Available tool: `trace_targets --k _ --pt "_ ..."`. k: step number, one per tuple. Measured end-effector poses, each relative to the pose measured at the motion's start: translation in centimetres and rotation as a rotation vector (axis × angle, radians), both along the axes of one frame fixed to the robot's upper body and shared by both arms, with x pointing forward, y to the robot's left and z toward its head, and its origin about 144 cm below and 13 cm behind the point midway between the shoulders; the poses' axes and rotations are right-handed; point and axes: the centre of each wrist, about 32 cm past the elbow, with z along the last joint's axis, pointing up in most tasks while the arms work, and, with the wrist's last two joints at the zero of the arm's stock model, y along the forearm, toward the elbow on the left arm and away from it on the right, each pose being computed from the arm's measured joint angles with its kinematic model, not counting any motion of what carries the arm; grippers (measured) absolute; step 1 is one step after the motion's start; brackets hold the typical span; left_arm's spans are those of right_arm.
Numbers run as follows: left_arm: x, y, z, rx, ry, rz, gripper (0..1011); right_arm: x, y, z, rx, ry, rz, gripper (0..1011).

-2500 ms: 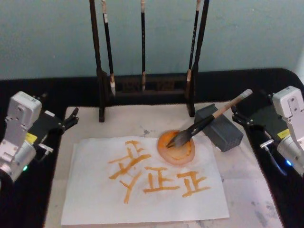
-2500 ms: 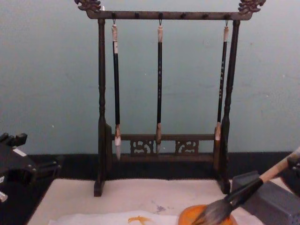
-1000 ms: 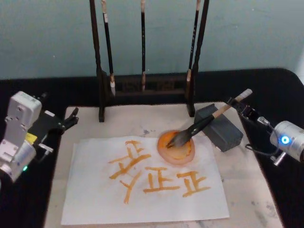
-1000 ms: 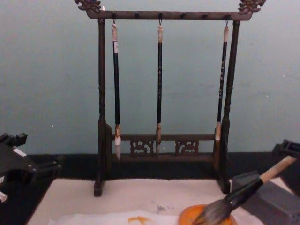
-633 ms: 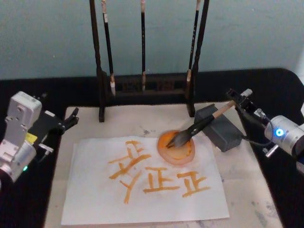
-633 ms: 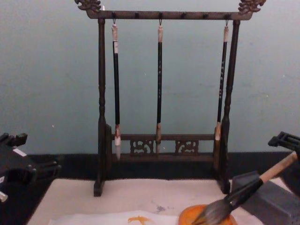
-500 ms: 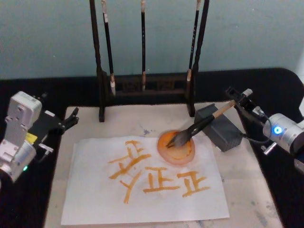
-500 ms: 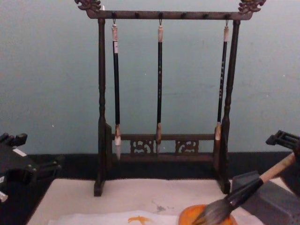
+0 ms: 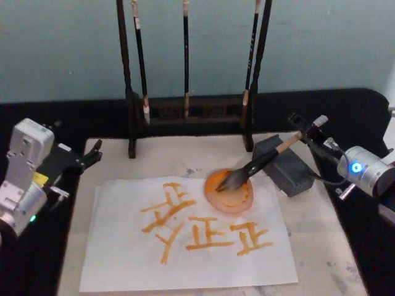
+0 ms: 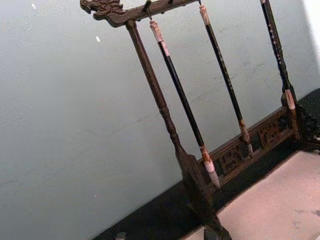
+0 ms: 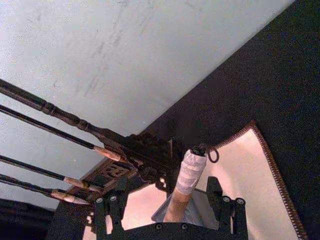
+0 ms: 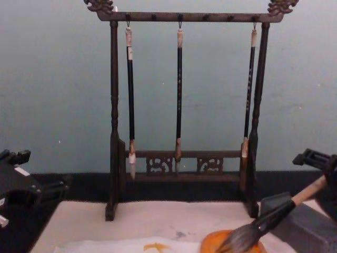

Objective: Pick up the brush from the inkstone, write on the paper, then place the brush back to its original position.

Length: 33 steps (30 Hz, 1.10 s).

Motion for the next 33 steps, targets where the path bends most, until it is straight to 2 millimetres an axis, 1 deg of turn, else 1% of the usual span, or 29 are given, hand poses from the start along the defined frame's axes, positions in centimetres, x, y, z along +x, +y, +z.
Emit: trace_targets --k 15,21,22,24,25,26,29,31,33 --pt "0.00 0.00 0.00 0.000 0.000 0.000 1010 0.02 0.04 -0.04 -0.007 0.001 0.001 994" --pt "0.00 0.00 0.00 0.000 0.000 0.000 1010 0.01 0.03 -0.03 -0.006 0.000 0.001 868" --pt "0.00 0.00 0.00 0.000 0.000 0.000 1010 0.01 0.03 -0.03 -0.006 0.000 0.001 817" --pt "0.00 0.00 0.00 0.000 0.000 0.000 1010 0.00 0.04 -0.03 -0.006 0.000 0.001 785" --pt "0.00 0.00 0.00 0.000 0.000 0.000 1010 0.00 0.04 -0.03 -0.006 0.000 0.001 742" --pt "0.00 0.00 0.00 0.000 0.000 0.000 1009 0.00 0.04 -0.03 -0.006 0.000 0.001 730" --pt "0.00 0.00 0.00 0.000 0.000 0.000 1010 0.00 0.04 -0.02 -0.005 -0.001 0.001 604" --pt "0.00 0.00 0.00 0.000 0.000 0.000 1010 -0.01 0.04 -0.02 -0.005 -0.001 0.001 566" --pt "0.00 0.00 0.00 0.000 0.000 0.000 1010 -0.01 0.04 -0.02 -0.005 -0.001 0.001 480"
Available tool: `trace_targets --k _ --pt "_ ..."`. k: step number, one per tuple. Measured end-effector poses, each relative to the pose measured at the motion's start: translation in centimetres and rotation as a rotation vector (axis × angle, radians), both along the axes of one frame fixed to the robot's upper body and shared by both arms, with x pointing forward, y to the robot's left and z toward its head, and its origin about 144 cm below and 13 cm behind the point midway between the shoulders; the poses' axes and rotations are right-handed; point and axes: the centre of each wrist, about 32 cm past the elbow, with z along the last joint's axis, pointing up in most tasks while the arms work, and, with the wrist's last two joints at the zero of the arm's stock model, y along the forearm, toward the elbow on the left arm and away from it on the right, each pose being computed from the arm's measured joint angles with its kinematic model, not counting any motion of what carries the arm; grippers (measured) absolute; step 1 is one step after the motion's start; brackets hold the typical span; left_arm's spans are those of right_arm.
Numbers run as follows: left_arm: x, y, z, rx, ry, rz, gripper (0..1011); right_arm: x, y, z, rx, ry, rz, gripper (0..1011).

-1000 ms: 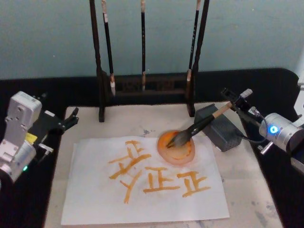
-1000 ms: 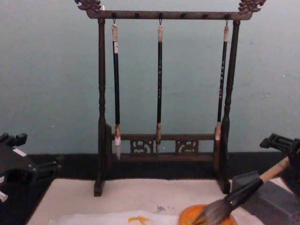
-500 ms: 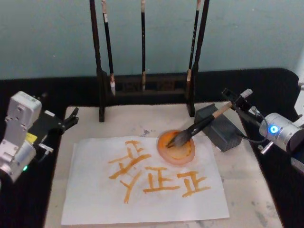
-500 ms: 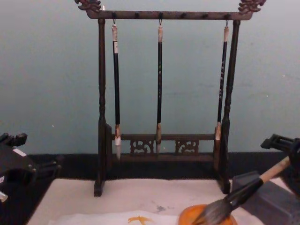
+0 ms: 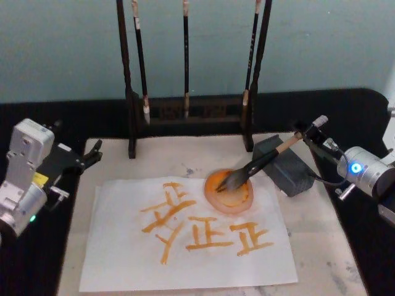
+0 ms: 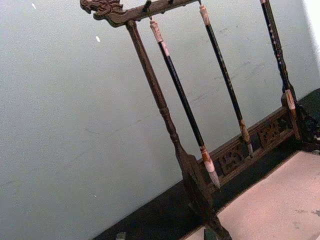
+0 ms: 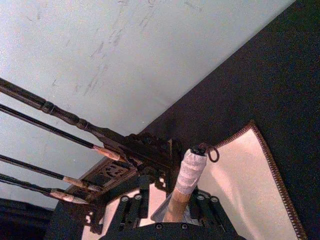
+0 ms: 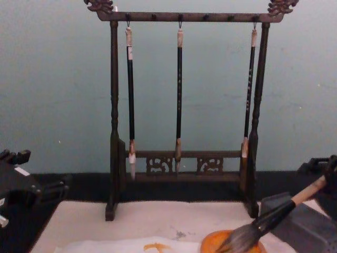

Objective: Pick up the brush from the inkstone, write on the paper, then place the brush back to its original position.

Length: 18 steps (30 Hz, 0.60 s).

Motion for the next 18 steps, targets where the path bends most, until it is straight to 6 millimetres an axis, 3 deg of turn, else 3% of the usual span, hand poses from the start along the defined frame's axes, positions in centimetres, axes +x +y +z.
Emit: trace_targets --k 3,6,10,18 --pt "0.00 0.00 0.00 0.000 0.000 0.000 1010 0.00 -0.01 0.00 0.000 0.000 0.000 421" --pt "0.00 0.00 0.00 0.000 0.000 0.000 1009 0.00 0.00 0.00 -0.001 0.000 0.000 278" --pt "0.00 0.00 0.00 0.000 0.000 0.000 1010 0.00 0.00 0.00 -0.001 0.000 0.001 178" --pt "0.00 0.00 0.00 0.000 0.000 0.000 1010 0.00 0.00 0.00 -0.001 0.000 0.001 176"
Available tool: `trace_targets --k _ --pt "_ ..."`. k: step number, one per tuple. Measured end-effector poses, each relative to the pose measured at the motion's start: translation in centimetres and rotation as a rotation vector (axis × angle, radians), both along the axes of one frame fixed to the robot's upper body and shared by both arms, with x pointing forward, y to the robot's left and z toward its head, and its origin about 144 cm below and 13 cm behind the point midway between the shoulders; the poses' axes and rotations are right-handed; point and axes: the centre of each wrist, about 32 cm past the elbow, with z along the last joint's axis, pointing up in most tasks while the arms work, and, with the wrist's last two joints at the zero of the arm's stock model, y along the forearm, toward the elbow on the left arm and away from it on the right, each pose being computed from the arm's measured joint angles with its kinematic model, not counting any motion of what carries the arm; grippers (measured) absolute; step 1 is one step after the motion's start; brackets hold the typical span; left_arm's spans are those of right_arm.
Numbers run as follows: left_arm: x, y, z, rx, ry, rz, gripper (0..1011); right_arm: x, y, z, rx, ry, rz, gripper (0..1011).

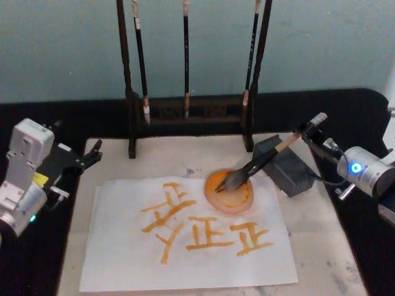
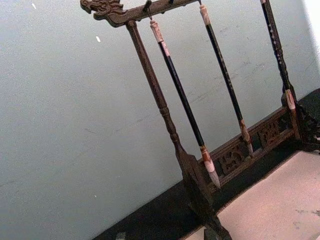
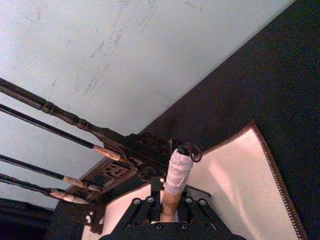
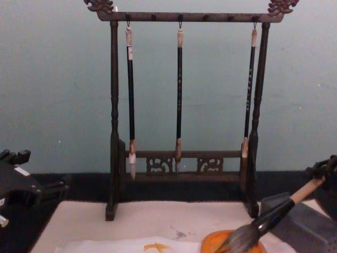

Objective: Pick up the brush from the inkstone, write on the paper, then place the brush back to its original position.

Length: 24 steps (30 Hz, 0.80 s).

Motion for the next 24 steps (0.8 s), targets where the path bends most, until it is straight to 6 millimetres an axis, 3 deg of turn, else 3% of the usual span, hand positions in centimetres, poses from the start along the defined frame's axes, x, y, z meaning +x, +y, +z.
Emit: trace_targets --k 13,24 --pt "0.0 0.0 0.0 0.000 0.000 0.000 1010 -0.2 0.2 0.3 0.003 -0.026 0.006 175" --pt "0.0 0.0 0.0 0.000 0.000 0.000 1010 -0.6 0.7 2.1 -0.017 -0.147 0.025 173"
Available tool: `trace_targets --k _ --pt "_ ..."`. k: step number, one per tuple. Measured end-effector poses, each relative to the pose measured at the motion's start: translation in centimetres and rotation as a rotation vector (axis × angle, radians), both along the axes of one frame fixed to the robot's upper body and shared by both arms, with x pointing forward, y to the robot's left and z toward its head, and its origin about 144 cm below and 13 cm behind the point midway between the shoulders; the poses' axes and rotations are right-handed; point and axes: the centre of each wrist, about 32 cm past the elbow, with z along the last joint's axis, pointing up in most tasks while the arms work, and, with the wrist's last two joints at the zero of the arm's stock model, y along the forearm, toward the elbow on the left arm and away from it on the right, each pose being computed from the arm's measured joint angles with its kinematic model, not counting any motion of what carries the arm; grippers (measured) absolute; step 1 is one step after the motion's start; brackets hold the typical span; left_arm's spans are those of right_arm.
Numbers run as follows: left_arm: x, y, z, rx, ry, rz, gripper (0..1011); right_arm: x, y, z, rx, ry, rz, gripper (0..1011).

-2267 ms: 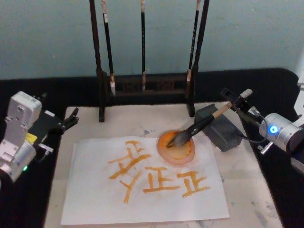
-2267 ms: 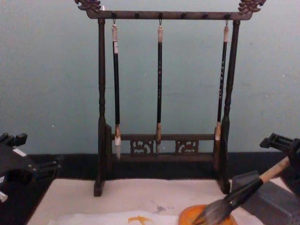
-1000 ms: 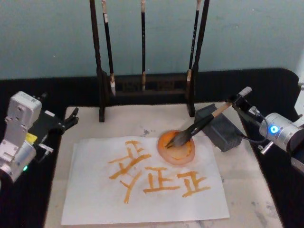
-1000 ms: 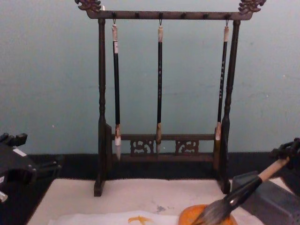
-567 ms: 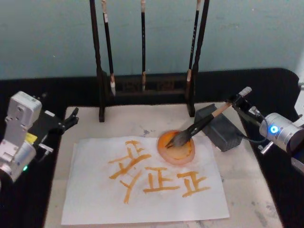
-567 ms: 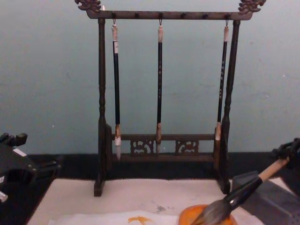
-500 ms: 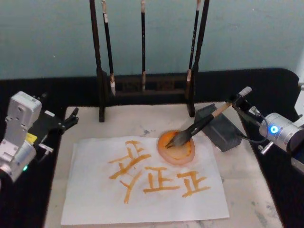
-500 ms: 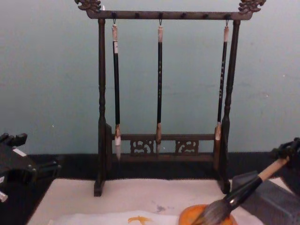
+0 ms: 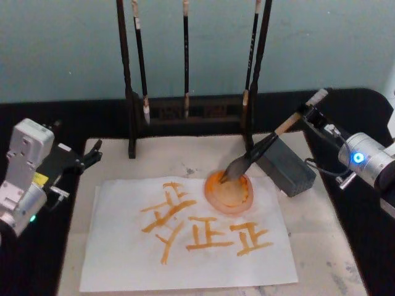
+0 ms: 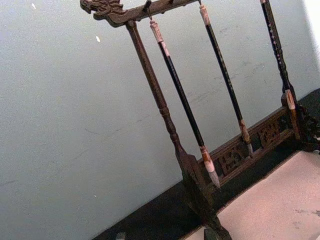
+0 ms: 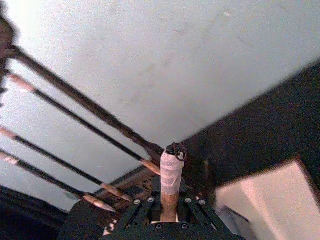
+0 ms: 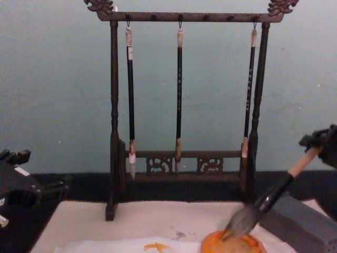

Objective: Pick up the brush from the inkstone, write on the paper, then place the brush back to its original position.

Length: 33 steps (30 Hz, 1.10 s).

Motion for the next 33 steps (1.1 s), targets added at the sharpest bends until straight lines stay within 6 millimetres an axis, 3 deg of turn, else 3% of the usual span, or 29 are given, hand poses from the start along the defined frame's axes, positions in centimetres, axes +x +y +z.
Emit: trace_targets --k 18,33 --pt "0.0 0.0 0.0 0.000 0.000 0.000 1010 -2.6 0.6 2.7 -0.216 -0.339 0.163 173" --pt "0.0 0.0 0.0 0.000 0.000 0.000 1010 -5.0 1.0 3.1 -0.411 -0.629 0.416 173"
